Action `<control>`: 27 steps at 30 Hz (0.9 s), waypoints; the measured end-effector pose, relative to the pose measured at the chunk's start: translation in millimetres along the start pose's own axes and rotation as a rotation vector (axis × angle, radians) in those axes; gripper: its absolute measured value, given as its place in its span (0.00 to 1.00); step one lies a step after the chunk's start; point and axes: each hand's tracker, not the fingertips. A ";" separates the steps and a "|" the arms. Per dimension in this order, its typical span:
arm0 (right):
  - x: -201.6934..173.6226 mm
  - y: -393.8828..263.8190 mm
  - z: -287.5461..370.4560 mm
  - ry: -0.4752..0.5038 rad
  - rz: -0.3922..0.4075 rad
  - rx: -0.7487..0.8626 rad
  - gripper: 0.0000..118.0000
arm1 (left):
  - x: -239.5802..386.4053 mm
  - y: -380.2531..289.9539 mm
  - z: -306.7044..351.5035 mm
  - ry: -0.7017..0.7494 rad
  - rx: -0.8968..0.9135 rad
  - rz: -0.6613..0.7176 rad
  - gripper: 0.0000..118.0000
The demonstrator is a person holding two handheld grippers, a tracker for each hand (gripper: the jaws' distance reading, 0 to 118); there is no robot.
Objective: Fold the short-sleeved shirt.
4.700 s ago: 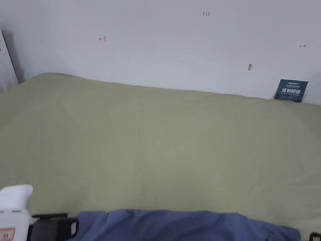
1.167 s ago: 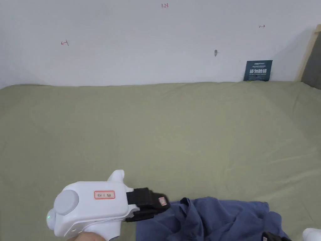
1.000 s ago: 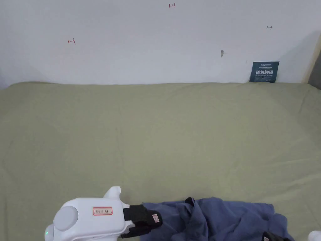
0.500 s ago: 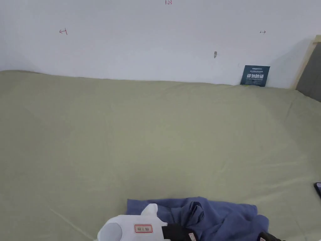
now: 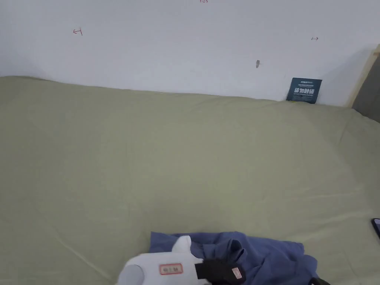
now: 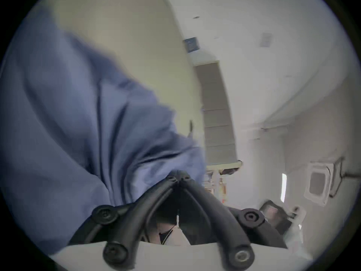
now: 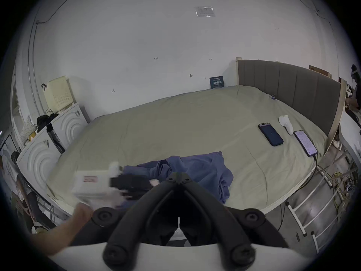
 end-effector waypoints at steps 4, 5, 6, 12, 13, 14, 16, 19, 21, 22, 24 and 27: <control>-8.2 4.9 -3.0 0.016 0.026 0.007 0.01 | 14.5 26.8 81.2 0.158 0.091 -0.074 0.00; -9.9 5.2 -4.0 0.023 0.032 0.012 0.01 | 10.1 33.2 98.7 0.181 0.104 -0.070 0.00; -11.2 5.0 -5.9 0.032 0.039 0.020 0.01 | 2.1 36.1 116.3 0.216 0.136 -0.046 0.00; -18.6 10.6 -10.8 0.050 0.056 0.022 0.01 | -36.3 35.4 152.6 0.314 0.105 0.008 0.20; -19.3 11.6 -10.2 0.054 0.053 0.021 0.01 | -41.5 35.2 147.9 0.362 0.082 0.021 0.48; -19.6 11.9 -9.9 0.059 0.052 0.022 0.01 | -47.2 35.0 144.1 0.382 0.065 0.029 0.81; -20.6 13.2 -6.8 0.064 0.053 0.022 0.01 | -61.8 33.0 135.7 0.385 0.031 0.101 0.88; -18.8 13.1 -3.4 0.067 0.053 0.028 0.01 | -75.7 32.1 126.2 0.184 0.069 0.154 0.88; -16.1 12.8 -3.9 0.066 0.041 0.020 0.01 | -80.8 32.1 112.0 0.144 0.053 0.222 0.88; -13.9 11.8 -5.1 0.065 0.030 0.015 0.01 | -83.8 32.0 104.9 0.109 0.043 0.232 0.88; -11.1 8.4 -6.4 0.059 0.014 0.010 0.01 | -88.1 29.9 88.7 0.053 0.040 0.232 0.88; -9.0 2.9 -8.4 0.049 0.004 -0.020 0.01 | -84.7 28.0 79.7 0.087 0.061 0.227 0.51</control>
